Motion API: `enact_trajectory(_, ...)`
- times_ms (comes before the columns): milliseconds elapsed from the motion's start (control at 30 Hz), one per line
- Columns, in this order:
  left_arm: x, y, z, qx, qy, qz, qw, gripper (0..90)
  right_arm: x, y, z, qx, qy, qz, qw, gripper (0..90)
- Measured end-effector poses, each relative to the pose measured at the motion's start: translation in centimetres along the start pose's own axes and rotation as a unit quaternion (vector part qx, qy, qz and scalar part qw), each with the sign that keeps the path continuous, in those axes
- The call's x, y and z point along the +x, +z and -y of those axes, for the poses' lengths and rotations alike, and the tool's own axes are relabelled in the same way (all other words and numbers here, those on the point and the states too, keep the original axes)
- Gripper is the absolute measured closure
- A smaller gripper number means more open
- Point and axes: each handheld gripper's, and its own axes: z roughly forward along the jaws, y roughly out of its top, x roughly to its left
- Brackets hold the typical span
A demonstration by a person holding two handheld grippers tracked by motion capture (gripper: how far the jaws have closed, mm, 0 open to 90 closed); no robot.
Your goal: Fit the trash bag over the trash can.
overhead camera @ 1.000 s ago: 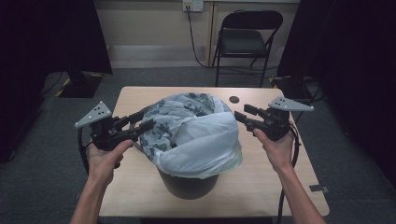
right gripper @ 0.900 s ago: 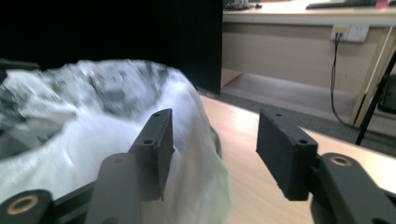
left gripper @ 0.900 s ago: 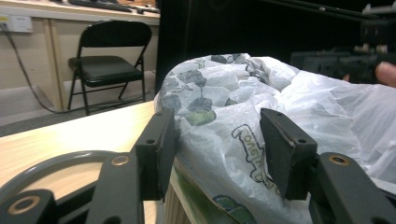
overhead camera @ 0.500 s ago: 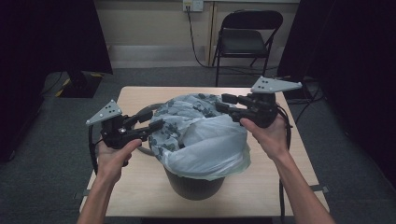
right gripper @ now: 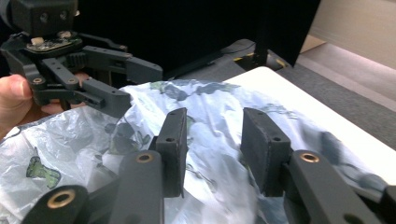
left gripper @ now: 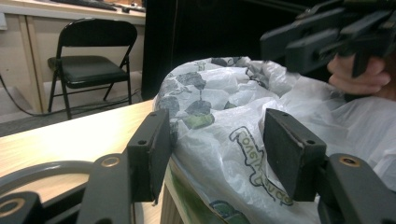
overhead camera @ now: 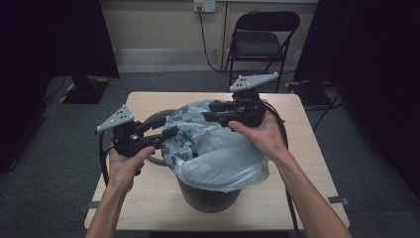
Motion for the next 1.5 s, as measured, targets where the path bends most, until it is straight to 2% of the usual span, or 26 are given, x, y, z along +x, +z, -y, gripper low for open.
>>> enact_trajectory(67, 0.0, 0.1, 0.0, -0.001, -0.003, 0.0, 1.0, 42.2, -0.2, 0.8, 0.0, 0.027, 0.015, -0.012, 0.9994, 59.4)
enact_trajectory(167, -0.1, 0.1, -0.1, 0.004, 0.001, -0.004, 1.0, 41.9, -0.3, 2.0, 0.0, 0.068, 0.017, -0.012, 0.9975, 59.5)
enact_trajectory(233, -0.1, 0.2, -0.3, 0.003, -0.002, -0.005, 1.0, 41.5, -0.1, 2.5, -0.2, 0.07, 0.005, 0.01, 0.9975, 60.4)
enact_trajectory(267, -0.1, 0.3, -0.3, 0.005, 0.001, -0.005, 1.0, 40.9, -0.1, 2.8, -0.3, 0.08, 0.004, 0.008, 0.9967, 59.9)
enact_trajectory(333, -0.2, 0.5, -0.2, 0.002, -0.005, 0.002, 1.0, 41.0, 0.1, 3.0, -0.7, 0.068, 0.002, 0.007, 0.9977, 59.2)
enact_trajectory(367, -0.2, 0.6, -0.2, 0.003, -0.005, 0.006, 1.0, 41.2, 0.1, 3.3, -0.8, 0.074, -0.006, 0.01, 0.9972, 58.5)
enact_trajectory(400, -0.2, 0.7, -0.2, 0.002, -0.007, 0.008, 0.9999, 41.5, 0.1, 3.7, -0.8, 0.08, -0.003, 0.007, 0.9968, 58.4)
enact_trajectory(500, -0.2, 0.8, -0.1, 0.001, -0.005, 0.007, 1.0, 41.6, -0.4, 5.2, -0.2, 0.114, 0.004, 0.006, 0.9935, 56.3)
enact_trajectory(567, -0.2, 0.6, -0.1, 0.004, -0.002, 0.009, 0.9999, 41.6, -0.6, 6.0, 0.3, 0.132, 0.004, 0.009, 0.9912, 50.9)
enact_trajectory(600, -0.2, 0.6, -0.1, 0.005, -0.004, 0.011, 0.9999, 41.8, -0.7, 6.3, 0.4, 0.138, 0.006, 0.006, 0.9905, 49.4)
enact_trajectory(733, -0.2, 0.3, -0.1, 0.005, -0.002, 0.014, 0.9999, 43.0, -0.9, 6.9, 0.9, 0.14, 0.008, 0.028, 0.9898, 41.1)
enact_trajectory(800, -0.2, 0.1, -0.1, 0.007, 0.002, 0.013, 0.9999, 43.2, -1.1, 7.3, 1.3, 0.155, 0.008, 0.036, 0.9872, 40.6)
enact_trajectory(900, -0.1, 0.2, 0.2, 0.019, -0.002, 0.013, 0.9997, 43.6, -1.5, 7.7, 1.7, 0.171, 0.01, 0.047, 0.9841, 40.2)
enact_trajectory(967, 0.0, 0.2, 0.3, 0.01, -0.005, 0.012, 0.9999, 43.2, -1.6, 8.0, 1.9, 0.183, 0.014, 0.045, 0.982, 40.2)
enact_trajectory(1033, -0.1, 0.0, 0.3, 0.002, 0.001, 0.004, 1.0, 44.3, -1.6, 8.3, 2.1, 0.192, 0.004, 0.046, 0.9804, 40.3)
enact_trajectory(1167, -0.1, 0.1, 0.2, 0.011, 0.003, 0.004, 0.9999, 44.4, -1.4, 8.6, 2.5, 0.203, -0.024, 0.043, 0.978, 40.7)
enact_trajectory(1267, -0.1, 0.0, 0.2, 0.013, 0.003, 0.002, 0.9999, 44.3, -1.2, 8.8, 2.6, 0.212, -0.034, 0.035, 0.9761, 41.0)
enact_trajectory(1300, -0.1, 0.0, 0.1, 0.012, 0.001, 0.004, 0.9999, 44.3, -1.2, 8.6, 2.6, 0.21, -0.037, 0.035, 0.9763, 41.1)
enact_trajectory(1333, -0.2, 0.0, 0.2, 0.013, 0.001, 0.005, 0.9999, 44.3, -1.1, 8.4, 2.4, 0.204, -0.034, 0.032, 0.9779, 40.0)
enact_trajectory(1433, -0.1, 0.1, 0.1, 0.015, 0.0, 0.005, 0.9999, 44.2, -0.7, 7.0, 1.2, 0.133, -0.03, 0.01, 0.9907, 41.6)
enact_trajectory(1467, 0.0, 0.2, 0.1, 0.015, 0.001, 0.004, 0.9999, 44.2, -0.5, 6.5, 0.7, 0.109, -0.027, -0.001, 0.9937, 41.4)
enact_trajectory(1500, -0.1, 0.2, 0.1, 0.017, 0.0, 0.005, 0.9998, 44.2, -0.2, 6.1, 0.3, 0.096, -0.024, -0.011, 0.995, 41.4)
